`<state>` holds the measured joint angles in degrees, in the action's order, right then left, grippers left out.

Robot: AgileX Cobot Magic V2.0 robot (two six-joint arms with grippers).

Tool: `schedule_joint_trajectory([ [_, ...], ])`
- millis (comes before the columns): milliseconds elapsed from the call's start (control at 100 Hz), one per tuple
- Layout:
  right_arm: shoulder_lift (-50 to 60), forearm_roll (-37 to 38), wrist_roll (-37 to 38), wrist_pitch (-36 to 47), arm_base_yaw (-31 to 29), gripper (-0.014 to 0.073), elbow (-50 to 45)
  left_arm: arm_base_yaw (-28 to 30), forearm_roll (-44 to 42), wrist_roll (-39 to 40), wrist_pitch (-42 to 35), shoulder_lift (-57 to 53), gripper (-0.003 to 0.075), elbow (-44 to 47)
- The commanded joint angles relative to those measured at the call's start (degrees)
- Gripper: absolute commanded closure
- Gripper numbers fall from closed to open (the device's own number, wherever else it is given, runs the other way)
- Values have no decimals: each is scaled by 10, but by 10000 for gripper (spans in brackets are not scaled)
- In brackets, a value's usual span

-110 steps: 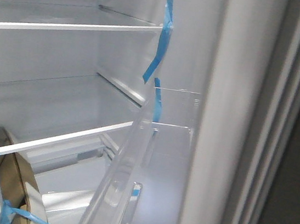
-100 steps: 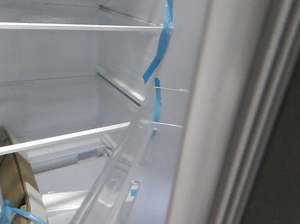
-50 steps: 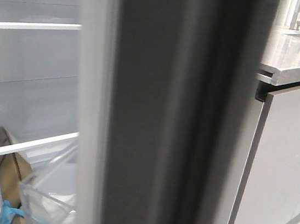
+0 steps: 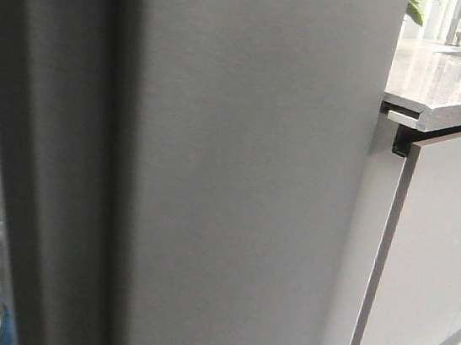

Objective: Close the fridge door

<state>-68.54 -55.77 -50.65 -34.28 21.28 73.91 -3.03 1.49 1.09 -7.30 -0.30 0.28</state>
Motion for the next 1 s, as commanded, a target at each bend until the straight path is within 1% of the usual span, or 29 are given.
schedule_joint_trajectory([
  [0,-16,-26,-13,44,9,638,37,3,2,2,-42,-6,740,20],
  [290,-114,-26,-41,92,50,638,90,3,2,2,-42,-6,740,20],
  [410,-153,-26,-44,110,55,638,110,3,2,2,-42,-6,740,20],
  [670,-235,-26,-48,102,60,638,163,3,2,2,-42,-6,740,20],
  [900,-242,-26,-48,108,60,638,167,3,2,2,-42,-6,740,20],
  [990,-231,-12,-48,106,54,638,166,3,2,2,-42,-6,740,20],
])
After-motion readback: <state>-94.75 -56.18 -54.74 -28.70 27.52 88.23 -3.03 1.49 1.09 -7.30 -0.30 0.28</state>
